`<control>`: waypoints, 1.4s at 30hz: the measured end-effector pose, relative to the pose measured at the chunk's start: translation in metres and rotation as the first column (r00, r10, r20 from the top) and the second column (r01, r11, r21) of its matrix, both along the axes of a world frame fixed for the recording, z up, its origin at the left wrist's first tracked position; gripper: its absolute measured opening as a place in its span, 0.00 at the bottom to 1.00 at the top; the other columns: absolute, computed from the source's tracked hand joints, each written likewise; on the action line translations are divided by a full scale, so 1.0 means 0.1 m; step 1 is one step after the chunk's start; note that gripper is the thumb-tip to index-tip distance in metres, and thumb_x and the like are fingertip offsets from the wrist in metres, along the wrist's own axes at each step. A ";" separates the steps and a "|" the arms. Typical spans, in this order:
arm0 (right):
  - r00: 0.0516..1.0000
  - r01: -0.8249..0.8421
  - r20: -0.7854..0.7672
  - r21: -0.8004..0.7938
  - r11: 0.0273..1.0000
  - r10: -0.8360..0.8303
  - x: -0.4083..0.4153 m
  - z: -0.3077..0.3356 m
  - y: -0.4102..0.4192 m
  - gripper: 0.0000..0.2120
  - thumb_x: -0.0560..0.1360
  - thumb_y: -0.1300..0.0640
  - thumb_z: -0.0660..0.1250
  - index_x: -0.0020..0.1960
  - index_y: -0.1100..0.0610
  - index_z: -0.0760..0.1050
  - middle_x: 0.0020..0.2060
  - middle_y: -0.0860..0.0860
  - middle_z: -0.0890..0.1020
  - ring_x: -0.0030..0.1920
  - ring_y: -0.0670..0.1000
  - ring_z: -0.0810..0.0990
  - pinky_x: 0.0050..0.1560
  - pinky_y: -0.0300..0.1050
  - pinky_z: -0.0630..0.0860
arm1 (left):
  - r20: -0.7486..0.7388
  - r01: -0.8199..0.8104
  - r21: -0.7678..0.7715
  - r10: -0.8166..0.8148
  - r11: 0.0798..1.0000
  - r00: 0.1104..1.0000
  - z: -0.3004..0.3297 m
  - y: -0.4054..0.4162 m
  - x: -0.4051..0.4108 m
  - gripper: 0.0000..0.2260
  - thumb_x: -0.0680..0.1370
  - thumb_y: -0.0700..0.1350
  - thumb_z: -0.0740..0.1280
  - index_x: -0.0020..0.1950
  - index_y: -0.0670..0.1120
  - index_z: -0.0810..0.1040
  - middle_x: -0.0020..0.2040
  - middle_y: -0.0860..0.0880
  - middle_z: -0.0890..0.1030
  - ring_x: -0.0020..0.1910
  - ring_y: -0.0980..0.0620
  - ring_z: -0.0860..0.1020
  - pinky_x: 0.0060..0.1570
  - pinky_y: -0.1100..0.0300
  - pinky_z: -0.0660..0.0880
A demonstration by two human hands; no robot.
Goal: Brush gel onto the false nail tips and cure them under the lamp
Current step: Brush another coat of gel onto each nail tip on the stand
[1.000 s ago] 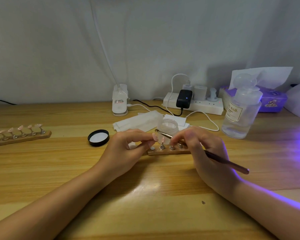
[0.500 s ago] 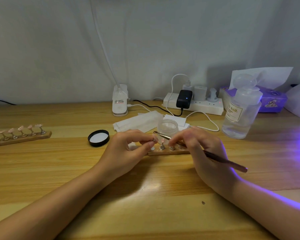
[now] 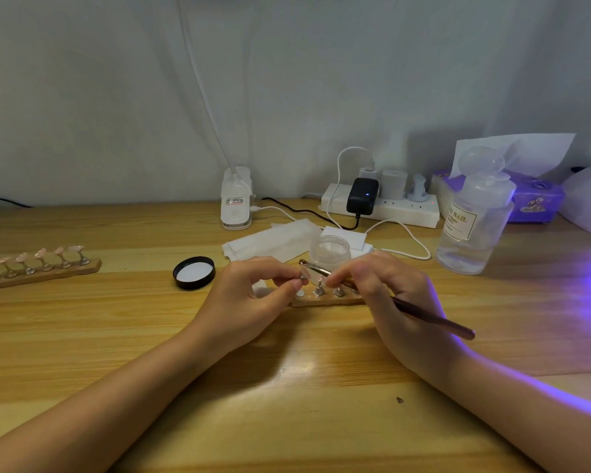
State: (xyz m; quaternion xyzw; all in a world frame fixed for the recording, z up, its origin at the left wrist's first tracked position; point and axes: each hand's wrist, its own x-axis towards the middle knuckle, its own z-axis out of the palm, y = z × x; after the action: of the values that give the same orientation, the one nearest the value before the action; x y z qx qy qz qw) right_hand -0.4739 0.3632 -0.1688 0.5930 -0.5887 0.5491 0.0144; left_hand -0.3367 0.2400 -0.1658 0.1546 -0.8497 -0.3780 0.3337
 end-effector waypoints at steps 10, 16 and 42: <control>0.991 -0.041 0.120 -0.073 0.996 0.050 0.01 -0.01 0.04 0.17 0.76 0.50 0.52 0.35 0.49 0.77 0.32 0.48 0.80 0.37 0.44 0.78 0.42 0.39 0.73 | 0.003 0.004 0.001 -0.004 1.000 1.000 0.00 0.00 0.00 0.07 0.73 0.37 0.69 0.47 0.48 0.82 0.37 0.56 0.80 0.32 0.66 0.75 0.34 0.74 0.68; 0.999 -0.037 -0.014 -0.020 0.999 0.037 0.00 -0.01 0.02 0.18 0.75 0.50 0.54 0.39 0.56 0.80 0.35 0.38 0.77 0.39 0.41 0.76 0.42 0.34 0.70 | -0.006 0.004 0.002 -0.004 1.000 1.000 0.00 0.00 -0.01 0.07 0.73 0.36 0.69 0.47 0.47 0.82 0.36 0.56 0.79 0.31 0.65 0.74 0.33 0.74 0.68; 0.999 -0.021 0.029 -0.040 0.999 0.022 0.01 0.01 0.01 0.16 0.76 0.47 0.53 0.39 0.49 0.77 0.36 0.41 0.79 0.41 0.41 0.78 0.45 0.36 0.71 | -0.024 0.018 -0.058 -0.020 0.998 1.000 0.00 -0.01 -0.01 0.11 0.72 0.36 0.70 0.45 0.53 0.80 0.42 0.55 0.82 0.41 0.62 0.78 0.40 0.73 0.71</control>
State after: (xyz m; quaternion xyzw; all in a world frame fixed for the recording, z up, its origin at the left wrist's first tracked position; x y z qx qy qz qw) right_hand -0.4725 0.3645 -0.1679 0.5908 -0.5714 0.5695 0.0116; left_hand -0.3381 0.2390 -0.1662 0.1322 -0.8575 -0.3582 0.3447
